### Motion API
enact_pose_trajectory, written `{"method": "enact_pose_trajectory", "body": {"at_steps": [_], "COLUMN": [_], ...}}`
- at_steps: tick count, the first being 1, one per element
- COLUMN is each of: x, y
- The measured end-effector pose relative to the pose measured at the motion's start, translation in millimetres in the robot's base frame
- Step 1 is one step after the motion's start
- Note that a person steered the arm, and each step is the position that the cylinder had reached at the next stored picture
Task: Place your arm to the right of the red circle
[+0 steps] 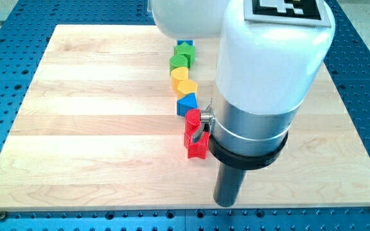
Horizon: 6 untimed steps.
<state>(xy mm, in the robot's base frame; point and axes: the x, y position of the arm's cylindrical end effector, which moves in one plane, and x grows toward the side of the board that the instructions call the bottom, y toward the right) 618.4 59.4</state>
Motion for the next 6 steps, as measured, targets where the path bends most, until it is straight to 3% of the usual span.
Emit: {"method": "enact_pose_trajectory", "body": {"at_steps": [4,5,6], "x": [-8,-47,-57], "y": [-17,-17,48]}}
